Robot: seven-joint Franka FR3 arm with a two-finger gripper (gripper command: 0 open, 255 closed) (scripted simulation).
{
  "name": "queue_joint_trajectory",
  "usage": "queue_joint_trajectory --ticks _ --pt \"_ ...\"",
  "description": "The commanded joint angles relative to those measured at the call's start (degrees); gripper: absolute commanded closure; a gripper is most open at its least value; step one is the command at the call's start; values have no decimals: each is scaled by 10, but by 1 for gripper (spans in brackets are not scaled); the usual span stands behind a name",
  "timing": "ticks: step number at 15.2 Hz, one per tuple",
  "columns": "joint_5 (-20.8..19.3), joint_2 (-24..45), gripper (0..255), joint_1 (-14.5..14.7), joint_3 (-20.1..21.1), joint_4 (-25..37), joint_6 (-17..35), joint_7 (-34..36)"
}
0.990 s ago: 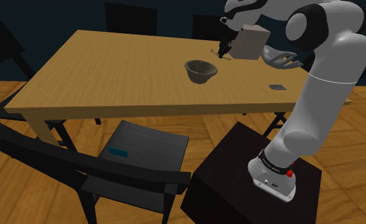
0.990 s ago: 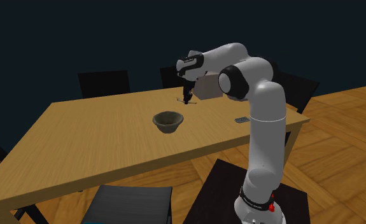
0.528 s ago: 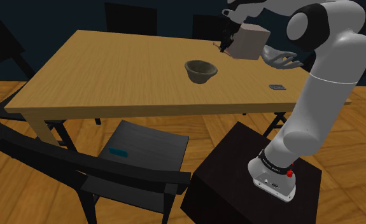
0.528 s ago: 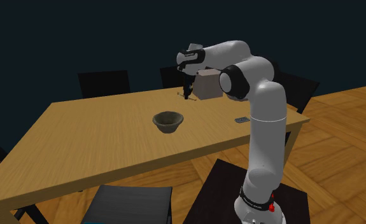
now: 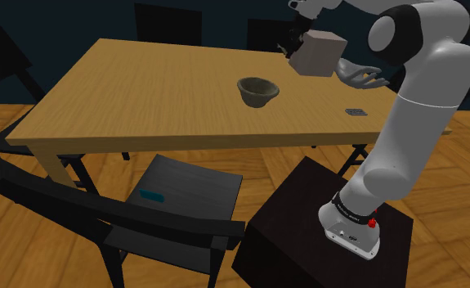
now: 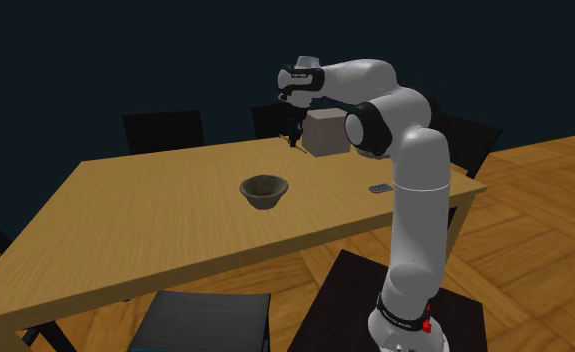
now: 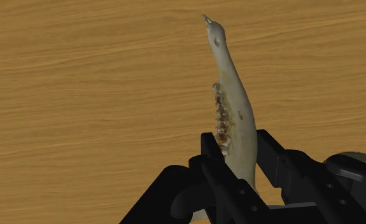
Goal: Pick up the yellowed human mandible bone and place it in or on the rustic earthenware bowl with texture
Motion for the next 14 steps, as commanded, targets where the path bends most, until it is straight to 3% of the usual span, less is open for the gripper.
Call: queue_joint_trajectory --ticks 1,7,14 --pt "-1 0 255 -1 0 13 -13 3" --pt "-85 -122 255 75 29 -117 36 105" --pt "-152 -228 255 118 95 -225 65 229"
